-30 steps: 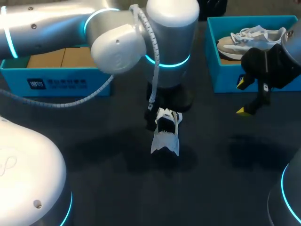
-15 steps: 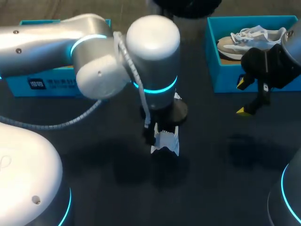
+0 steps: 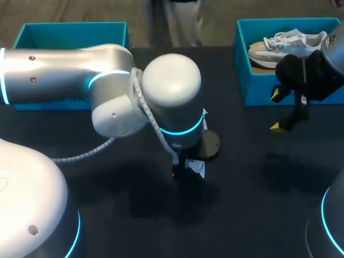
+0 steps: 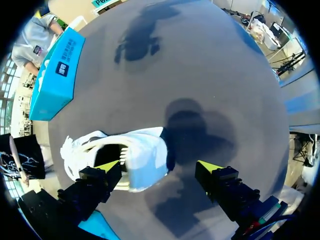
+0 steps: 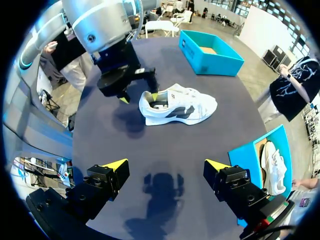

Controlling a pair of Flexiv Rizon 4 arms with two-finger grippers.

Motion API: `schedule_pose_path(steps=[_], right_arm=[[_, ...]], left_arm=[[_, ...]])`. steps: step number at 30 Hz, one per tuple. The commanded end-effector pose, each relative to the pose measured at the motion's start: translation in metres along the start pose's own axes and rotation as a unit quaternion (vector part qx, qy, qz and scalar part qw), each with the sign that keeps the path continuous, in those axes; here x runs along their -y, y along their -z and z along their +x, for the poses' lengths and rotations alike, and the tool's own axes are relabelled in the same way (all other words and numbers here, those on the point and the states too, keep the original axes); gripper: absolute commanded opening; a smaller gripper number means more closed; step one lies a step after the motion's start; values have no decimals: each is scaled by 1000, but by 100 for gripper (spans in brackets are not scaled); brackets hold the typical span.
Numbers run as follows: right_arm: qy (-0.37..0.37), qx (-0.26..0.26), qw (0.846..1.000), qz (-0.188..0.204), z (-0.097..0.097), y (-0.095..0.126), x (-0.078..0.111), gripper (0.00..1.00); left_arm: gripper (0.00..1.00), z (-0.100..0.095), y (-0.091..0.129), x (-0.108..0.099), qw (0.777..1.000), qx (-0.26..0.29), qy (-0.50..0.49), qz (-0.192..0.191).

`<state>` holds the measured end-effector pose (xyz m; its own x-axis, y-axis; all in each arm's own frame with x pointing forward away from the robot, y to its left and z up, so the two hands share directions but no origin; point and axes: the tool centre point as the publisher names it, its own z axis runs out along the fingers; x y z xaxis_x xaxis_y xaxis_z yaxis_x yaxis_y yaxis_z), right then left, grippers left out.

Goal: Take the shoe out of the shoebox, open the shoe tongue, remove and reinsert the insole, then place the shoe into the shoebox

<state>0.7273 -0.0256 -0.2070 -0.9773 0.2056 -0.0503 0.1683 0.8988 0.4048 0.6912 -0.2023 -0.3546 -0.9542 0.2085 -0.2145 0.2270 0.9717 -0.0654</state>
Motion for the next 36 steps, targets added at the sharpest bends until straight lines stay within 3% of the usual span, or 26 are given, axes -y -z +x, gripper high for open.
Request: schedule_pose_path(steps=[1,5,12,16,18,25,27,29,36], right_arm=[[0,1,1000,1,1,-1,0,100],[0,1,1000,1,1,-1,0,100],[0,1,1000,1,1,-1,0,100],[0,1,1000,1,1,-1,0,100],[0,1,1000,1,1,-1,0,100],[0,1,1000,1,1,-1,0,100],[0,1,1000,1,1,-1,0,100],[0,1,1000,1,1,-1,0,100],[0,1,1000,1,1,-1,0,100]], left_arm=[[99,1,-23,7,1000,-3,10,0],[93,2,-33,6,1000,-2,17,-2],[92,-2,-49,7,1000,-8,21,-7],[69,-4,-53,8,1000,-10,27,-6],[47,-4,-55,8,999,-11,31,-4],[31,1,-59,8,999,-27,39,7],[20,4,-60,8,999,-33,39,11],[0,7,-61,7,998,-41,40,12],[0,13,-49,6,997,-68,47,9]])
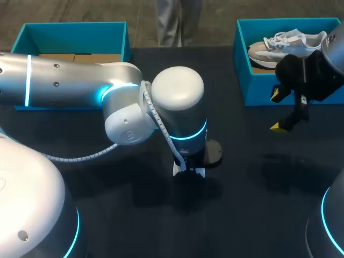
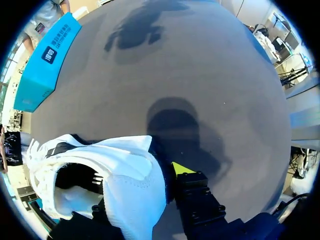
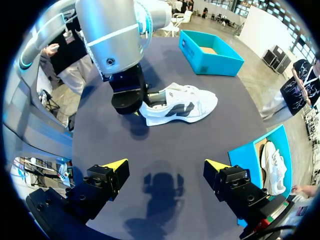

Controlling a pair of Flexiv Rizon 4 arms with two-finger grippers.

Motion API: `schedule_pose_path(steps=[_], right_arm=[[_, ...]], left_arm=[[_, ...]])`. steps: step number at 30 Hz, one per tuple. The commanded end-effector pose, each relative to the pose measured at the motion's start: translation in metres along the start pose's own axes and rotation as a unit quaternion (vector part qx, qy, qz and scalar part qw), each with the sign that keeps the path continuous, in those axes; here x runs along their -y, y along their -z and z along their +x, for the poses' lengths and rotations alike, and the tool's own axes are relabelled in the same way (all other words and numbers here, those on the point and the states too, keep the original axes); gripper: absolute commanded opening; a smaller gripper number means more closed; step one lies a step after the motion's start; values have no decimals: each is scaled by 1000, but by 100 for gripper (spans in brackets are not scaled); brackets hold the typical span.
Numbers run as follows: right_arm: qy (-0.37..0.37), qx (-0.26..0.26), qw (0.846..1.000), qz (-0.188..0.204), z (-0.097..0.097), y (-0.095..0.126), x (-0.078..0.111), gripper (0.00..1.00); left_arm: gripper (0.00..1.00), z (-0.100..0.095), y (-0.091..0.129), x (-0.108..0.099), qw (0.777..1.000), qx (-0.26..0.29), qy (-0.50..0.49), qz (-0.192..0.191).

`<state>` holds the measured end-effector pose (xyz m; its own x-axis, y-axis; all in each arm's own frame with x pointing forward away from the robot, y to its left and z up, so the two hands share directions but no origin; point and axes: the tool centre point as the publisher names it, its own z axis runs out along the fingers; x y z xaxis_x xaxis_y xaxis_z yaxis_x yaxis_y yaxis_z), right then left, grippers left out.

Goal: Take the shoe out of the shoebox, open the shoe tongue, remove and reinsert the insole, then place the shoe into the shoebox

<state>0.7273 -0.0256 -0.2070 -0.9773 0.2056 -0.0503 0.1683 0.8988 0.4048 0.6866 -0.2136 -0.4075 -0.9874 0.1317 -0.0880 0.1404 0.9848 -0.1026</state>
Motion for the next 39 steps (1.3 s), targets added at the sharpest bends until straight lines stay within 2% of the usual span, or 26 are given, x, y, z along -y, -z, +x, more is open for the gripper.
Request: schedule_pose_path(steps=[1,5,10,30,34,39], right_arm=[[0,1,1000,1,1,-1,0,100],[0,1,1000,1,1,-1,0,100],[0,1,1000,1,1,-1,0,100],[0,1,1000,1,1,-1,0,100],[0,1,1000,1,1,-1,0,100],[0,1,1000,1,1,-1,0,100]], left_arm=[[0,0,6,-2,1000,-15,2,-8],[0,-2,23,0,999,-29,12,-20],[0,-6,54,3,999,-37,24,-26],[0,-23,176,0,999,-46,26,1],[0,-26,196,0,999,-38,18,4],[0,-33,210,0,999,-41,16,6]])
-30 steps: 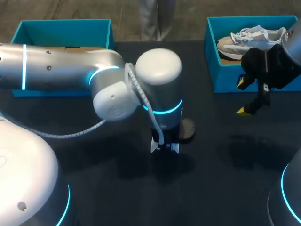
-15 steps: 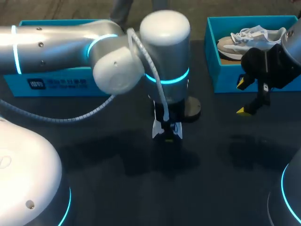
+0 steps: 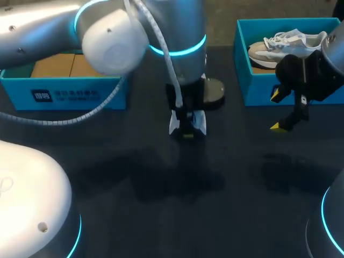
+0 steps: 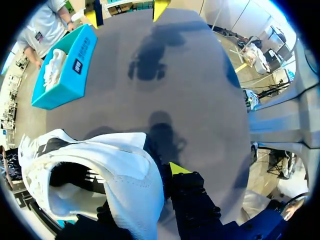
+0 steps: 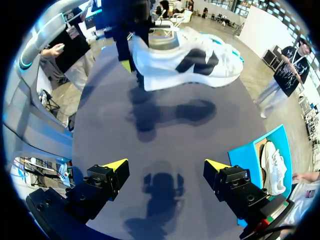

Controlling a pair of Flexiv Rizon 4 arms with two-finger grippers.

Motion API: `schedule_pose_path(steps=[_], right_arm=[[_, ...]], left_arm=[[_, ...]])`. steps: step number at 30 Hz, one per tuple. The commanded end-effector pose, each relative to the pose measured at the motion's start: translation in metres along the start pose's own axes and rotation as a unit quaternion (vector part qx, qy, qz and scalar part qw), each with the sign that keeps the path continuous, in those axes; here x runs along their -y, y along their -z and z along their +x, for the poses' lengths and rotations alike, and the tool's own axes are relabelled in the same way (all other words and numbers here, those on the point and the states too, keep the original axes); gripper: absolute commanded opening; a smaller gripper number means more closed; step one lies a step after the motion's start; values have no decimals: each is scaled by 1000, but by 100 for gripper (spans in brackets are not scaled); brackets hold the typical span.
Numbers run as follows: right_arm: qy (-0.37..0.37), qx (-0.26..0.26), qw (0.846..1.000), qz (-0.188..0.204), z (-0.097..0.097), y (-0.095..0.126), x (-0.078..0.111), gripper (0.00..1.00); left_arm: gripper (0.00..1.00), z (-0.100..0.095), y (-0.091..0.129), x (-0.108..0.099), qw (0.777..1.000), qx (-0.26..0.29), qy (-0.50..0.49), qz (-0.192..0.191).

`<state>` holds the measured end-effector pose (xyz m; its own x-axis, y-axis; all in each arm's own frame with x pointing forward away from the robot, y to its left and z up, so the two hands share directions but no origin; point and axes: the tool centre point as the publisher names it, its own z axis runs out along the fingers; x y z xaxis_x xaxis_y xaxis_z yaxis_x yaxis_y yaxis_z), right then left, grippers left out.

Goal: Take the shoe out of the shoebox, open the shoe tongue, remove and reinsert the insole, then place the shoe into the shoebox

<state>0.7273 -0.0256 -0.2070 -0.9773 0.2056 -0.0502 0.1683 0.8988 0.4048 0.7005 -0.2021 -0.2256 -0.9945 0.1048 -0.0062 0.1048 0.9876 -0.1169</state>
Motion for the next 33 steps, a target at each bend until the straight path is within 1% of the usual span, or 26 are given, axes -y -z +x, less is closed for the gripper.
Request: schedule_pose_path(steps=[1,7,33], right_arm=[[0,1,1000,1,1,-1,0,100],[0,1,1000,1,1,-1,0,100],[0,1,1000,1,1,-1,0,100]], left_arm=[[0,-5,31,-6,1000,-5,0,2],[0,-13,39,-3,1000,-11,-9,-12],[0,-13,39,-3,1000,-11,-9,-12]])
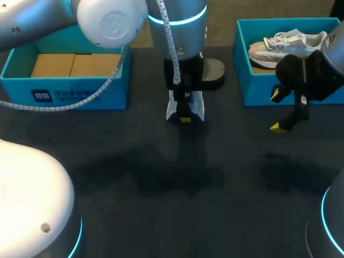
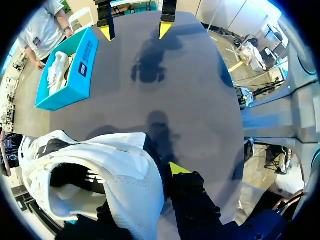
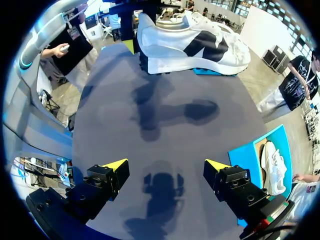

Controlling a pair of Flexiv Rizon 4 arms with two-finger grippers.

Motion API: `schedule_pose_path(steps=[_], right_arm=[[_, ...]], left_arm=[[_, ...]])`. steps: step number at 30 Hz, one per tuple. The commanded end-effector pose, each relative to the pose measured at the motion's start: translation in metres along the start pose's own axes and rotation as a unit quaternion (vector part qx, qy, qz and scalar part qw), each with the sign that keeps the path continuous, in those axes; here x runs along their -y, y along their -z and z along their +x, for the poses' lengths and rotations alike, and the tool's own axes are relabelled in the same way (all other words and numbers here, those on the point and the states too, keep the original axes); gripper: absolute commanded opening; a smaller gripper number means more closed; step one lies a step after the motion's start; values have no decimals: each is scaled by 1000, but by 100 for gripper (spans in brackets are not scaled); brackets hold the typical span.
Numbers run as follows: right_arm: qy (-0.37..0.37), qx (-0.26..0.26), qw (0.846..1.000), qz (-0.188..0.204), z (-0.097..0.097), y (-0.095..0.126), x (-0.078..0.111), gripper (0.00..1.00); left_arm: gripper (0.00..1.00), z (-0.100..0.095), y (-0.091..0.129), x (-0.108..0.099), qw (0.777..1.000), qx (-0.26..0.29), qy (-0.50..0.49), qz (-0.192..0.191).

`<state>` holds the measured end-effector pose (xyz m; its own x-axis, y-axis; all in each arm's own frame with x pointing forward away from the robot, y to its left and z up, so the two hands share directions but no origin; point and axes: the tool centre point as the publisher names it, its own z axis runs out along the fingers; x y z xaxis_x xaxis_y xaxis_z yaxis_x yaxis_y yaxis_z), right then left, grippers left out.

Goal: Take the shoe out of the shoebox, open the shoe tongue, remove and reinsert the insole, then place the shoe into the shoebox

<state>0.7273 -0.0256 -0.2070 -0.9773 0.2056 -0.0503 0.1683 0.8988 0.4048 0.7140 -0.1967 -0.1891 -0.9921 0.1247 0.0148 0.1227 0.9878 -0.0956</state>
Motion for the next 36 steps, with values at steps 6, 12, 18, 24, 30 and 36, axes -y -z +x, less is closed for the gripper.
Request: schedule_pose_path(steps=[6,12,18,24,30,36], right_arm=[[0,1,1000,1,1,-1,0,100],[0,1,1000,1,1,-1,0,100],[0,1,1000,1,1,-1,0,100],[0,1,1000,1,1,-1,0,100],[0,1,1000,1,1,-1,0,100],[0,1,1000,1,1,-1,0,100]], left_arm=[[0,-8,9,-10,1000,-2,-28,-3],[0,-15,17,-16,998,-13,-66,-7],[0,-22,22,-25,996,-16,-86,-5],[0,-32,28,-41,995,-17,-94,-5],[0,-45,31,-71,996,-9,-85,-10],[0,-53,35,-107,997,-9,-79,-10]])
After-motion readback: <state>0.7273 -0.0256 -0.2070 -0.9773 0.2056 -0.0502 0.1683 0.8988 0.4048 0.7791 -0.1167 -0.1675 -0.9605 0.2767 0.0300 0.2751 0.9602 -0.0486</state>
